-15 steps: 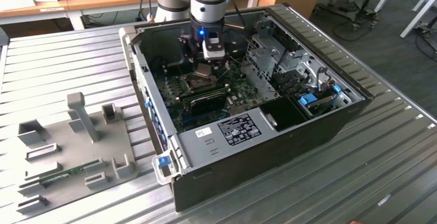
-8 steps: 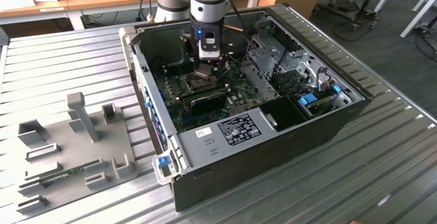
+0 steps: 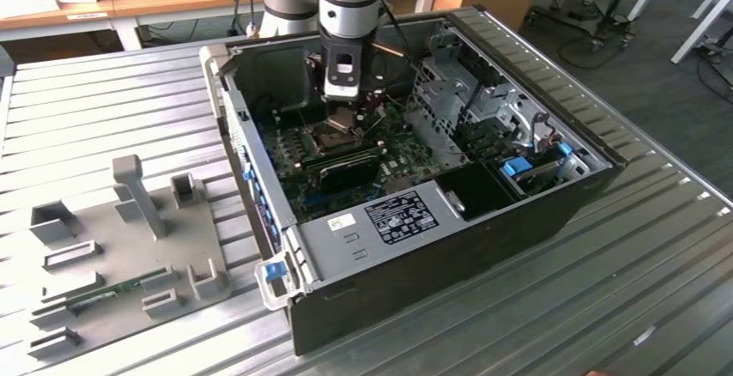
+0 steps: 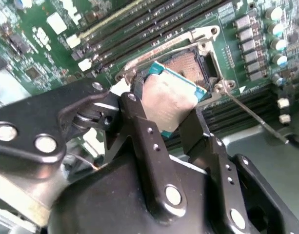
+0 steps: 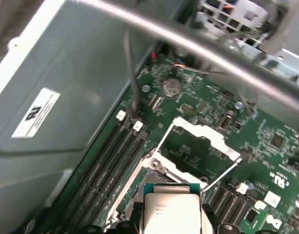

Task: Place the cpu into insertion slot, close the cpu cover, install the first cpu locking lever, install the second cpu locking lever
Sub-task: 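Place the cpu into insertion slot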

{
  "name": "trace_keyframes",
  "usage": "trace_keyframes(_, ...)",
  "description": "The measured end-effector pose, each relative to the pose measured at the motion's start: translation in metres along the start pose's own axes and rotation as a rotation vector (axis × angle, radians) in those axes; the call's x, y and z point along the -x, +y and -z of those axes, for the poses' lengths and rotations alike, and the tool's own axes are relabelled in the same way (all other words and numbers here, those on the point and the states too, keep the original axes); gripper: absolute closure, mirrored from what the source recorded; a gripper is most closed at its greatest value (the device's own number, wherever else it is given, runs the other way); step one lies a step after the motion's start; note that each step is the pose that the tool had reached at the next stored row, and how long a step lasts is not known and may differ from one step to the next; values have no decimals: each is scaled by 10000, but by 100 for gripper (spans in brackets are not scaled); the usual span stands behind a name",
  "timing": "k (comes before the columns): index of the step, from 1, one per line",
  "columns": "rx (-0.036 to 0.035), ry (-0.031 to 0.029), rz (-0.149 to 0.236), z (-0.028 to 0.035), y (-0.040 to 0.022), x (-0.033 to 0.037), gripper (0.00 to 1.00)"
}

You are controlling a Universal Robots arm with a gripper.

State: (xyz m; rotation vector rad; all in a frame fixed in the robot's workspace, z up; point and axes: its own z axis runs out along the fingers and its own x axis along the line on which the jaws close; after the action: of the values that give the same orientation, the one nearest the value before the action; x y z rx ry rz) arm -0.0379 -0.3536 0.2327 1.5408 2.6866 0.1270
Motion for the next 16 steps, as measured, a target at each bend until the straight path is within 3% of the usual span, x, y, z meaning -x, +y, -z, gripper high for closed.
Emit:
trace_keyframes(2, 0, -25, -275, 1, -1, 0, 46)
trace_keyframes(8, 1, -28, -301, 0, -5, -4, 46)
trace_keyframes(12, 4, -37, -388, 1, -44, -37, 46)
trace_keyframes(16, 6, -95, -1011, -7, -48, -39, 46)
